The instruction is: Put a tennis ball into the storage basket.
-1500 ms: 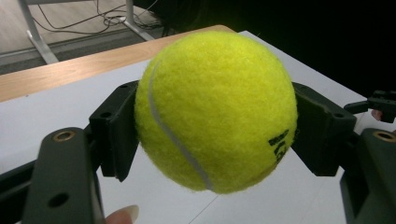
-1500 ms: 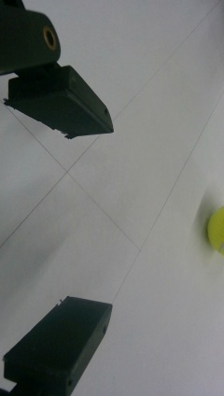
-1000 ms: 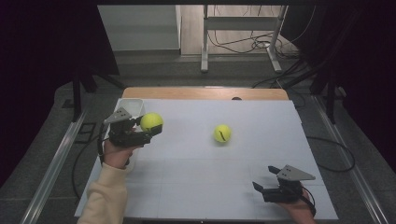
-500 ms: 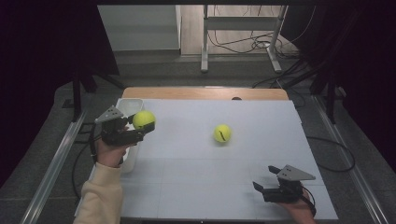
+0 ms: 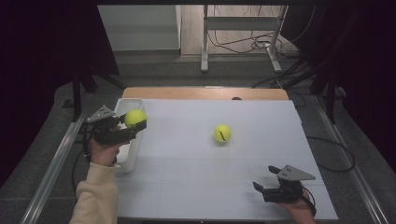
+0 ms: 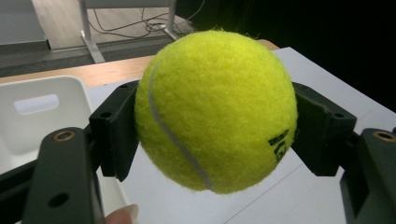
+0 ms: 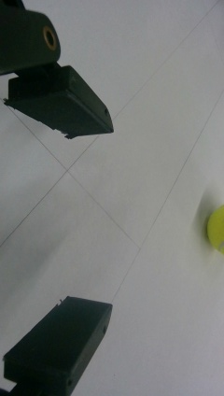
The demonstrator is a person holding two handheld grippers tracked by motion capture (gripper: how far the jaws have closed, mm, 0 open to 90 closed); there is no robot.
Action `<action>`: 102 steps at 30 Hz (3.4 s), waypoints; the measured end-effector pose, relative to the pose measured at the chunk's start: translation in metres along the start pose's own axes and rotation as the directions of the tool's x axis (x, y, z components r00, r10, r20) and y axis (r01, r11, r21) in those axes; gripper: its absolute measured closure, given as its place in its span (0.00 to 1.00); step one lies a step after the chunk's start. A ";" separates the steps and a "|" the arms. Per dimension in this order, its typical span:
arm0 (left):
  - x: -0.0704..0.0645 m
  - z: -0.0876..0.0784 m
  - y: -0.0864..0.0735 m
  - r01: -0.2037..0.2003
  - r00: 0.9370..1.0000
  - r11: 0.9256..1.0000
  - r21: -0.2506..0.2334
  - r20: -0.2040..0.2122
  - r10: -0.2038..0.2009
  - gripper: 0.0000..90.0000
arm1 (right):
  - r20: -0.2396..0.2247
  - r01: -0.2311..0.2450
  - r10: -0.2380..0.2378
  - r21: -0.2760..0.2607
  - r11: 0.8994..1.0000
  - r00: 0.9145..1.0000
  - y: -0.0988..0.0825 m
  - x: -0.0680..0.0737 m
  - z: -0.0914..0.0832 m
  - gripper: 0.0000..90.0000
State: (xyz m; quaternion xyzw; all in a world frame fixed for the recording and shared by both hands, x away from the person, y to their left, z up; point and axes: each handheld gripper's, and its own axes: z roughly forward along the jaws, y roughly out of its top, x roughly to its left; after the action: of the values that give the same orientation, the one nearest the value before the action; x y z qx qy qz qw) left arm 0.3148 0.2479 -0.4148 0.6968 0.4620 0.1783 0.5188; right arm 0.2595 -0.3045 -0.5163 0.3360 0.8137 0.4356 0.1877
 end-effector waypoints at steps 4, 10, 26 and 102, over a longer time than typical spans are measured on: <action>0.005 -0.002 -0.001 0.012 1.000 1.000 -0.002 -0.009 -0.012 0.29 | 0.000 0.001 -0.001 0.000 1.000 1.000 0.000 0.000 0.000 0.14; 0.014 -0.004 -0.004 0.035 0.999 0.999 -0.003 -0.028 -0.035 0.29 | 0.001 0.002 -0.002 0.000 1.000 1.000 0.000 0.000 0.000 0.14; 0.032 -0.011 -0.010 0.071 0.993 0.997 -0.001 -0.093 -0.071 0.29 | 0.002 0.002 -0.002 0.003 1.000 1.000 0.000 0.000 0.000 0.14; 0.049 0.005 -0.033 0.055 0.965 0.951 0.305 -0.261 0.028 0.29 | 0.002 0.009 -0.009 0.012 1.000 1.000 -0.001 0.000 0.001 0.14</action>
State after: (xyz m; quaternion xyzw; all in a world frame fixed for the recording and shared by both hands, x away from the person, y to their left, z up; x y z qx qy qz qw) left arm 0.3278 0.2868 -0.4577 0.7366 0.5535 0.1906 0.3386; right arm 0.2601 -0.3040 -0.5174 0.3340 0.8175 0.4296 0.1886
